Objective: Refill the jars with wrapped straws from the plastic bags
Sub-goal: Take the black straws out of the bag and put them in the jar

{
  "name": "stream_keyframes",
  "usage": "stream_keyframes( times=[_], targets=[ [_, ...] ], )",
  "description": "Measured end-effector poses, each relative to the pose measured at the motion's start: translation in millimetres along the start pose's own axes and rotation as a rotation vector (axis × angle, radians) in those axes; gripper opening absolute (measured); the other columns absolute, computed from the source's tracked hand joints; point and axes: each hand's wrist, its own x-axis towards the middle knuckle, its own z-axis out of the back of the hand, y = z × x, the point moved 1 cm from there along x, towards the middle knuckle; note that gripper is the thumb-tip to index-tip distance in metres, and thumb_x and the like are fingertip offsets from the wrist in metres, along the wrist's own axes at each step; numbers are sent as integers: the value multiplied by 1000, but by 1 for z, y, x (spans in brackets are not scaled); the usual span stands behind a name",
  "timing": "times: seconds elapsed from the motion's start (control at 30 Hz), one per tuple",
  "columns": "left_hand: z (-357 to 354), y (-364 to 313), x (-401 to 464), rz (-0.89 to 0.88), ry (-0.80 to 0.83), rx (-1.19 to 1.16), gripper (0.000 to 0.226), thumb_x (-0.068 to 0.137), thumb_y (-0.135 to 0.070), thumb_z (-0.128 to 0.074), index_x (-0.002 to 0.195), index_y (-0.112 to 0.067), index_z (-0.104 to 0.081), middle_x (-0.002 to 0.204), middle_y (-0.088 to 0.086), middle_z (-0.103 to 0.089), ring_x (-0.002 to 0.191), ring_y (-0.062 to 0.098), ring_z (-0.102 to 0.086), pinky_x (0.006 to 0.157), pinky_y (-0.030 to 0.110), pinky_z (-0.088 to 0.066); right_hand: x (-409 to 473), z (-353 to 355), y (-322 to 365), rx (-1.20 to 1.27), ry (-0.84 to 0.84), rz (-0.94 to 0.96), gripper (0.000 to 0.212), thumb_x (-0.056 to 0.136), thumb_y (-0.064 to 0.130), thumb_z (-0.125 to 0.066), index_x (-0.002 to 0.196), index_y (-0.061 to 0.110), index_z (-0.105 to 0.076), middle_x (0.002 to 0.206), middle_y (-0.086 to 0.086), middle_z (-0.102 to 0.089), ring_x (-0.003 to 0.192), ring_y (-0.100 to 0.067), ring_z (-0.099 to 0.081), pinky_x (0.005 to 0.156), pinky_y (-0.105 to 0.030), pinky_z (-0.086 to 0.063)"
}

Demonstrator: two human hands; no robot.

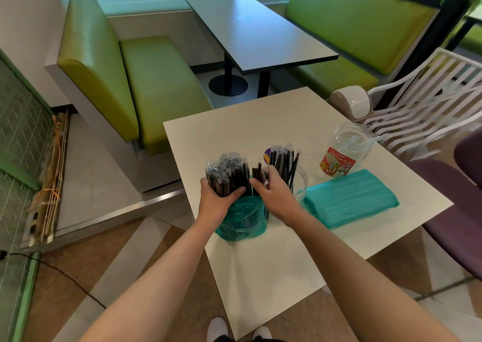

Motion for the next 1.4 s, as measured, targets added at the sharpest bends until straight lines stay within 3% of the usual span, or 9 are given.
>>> stream_keyframes(
  times=[0.23,0.37,0.53,0.7,0.8,1.0,1.13,1.3,1.4],
  targets=[
    [-2,-1,-3,-6,4,8,72,69,-30,-88,117,-21,-34,116,-4,-52,107,13,-53,87,28,-45,3,7,2,2,19,-34,34,99,28,-53,129,13,-49,100,3,-68,100,-10,-62,89,-26,-44],
    [-3,0,-3,-2,5,17,73,69,-32,-88,117,-21,-34,115,-4,-52,107,15,-53,87,29,-45,4,7,2,-49,-4,-63,46,96,33,-56,138,17,-45,127,-1,-60,118,-16,-55,102,-35,-43],
    [-6,0,-5,2,22,27,78,65,-33,-90,118,-23,-33,120,-4,-50,109,13,-50,88,28,-44,1,10,3,-52,7,-60,21,95,21,-57,114,25,-65,81,13,-60,69,1,-54,67,-20,-43],
    [-10,-1,-5,-6,27,20,87,63,-34,-91,127,-17,-34,121,-4,-49,111,12,-50,90,27,-44,-4,12,7,12,91,-84,22,98,20,-53,119,22,-62,114,3,-64,106,-9,-58,91,-21,-44],
    [-12,-1,-3,-12,14,7,87,63,-35,-90,127,-16,-35,122,-3,-51,112,14,-51,92,29,-45,-6,16,16,92,20,-59,24,101,23,-49,122,12,-55,106,7,-61,97,-2,-56,80,-10,-41],
    [-15,-4,1,-30,15,2,86,64,-33,-90,128,-15,-34,123,-2,-51,114,16,-51,94,31,-45,2,31,33,-89,-91,-3,37,101,42,-42,105,12,-63,87,19,-60,83,4,-53,81,-31,-39],
    [-15,-5,2,-35,15,-2,84,65,-33,-90,126,-16,-35,124,-2,-50,114,15,-50,94,30,-43,8,50,55,-112,-198,106,28,100,45,-40,110,21,-50,84,14,-70,86,-8,-64,84,-42,-51],
    [-13,-5,4,-10,10,-1,77,67,-32,-89,119,-19,-33,123,-1,-50,113,16,-49,92,29,-41,14,80,88,51,-413,200,17,103,33,-41,108,17,-43,78,5,-71,70,0,-63,61,-12,-45],
    [-13,-8,6,-13,5,6,78,67,-31,-89,120,-18,-33,121,-3,-49,110,15,-49,89,28,-40,17,94,97,123,-550,248,17,103,33,-41,106,17,-44,73,4,-70,68,-6,-64,63,-16,-49]
  ],
)
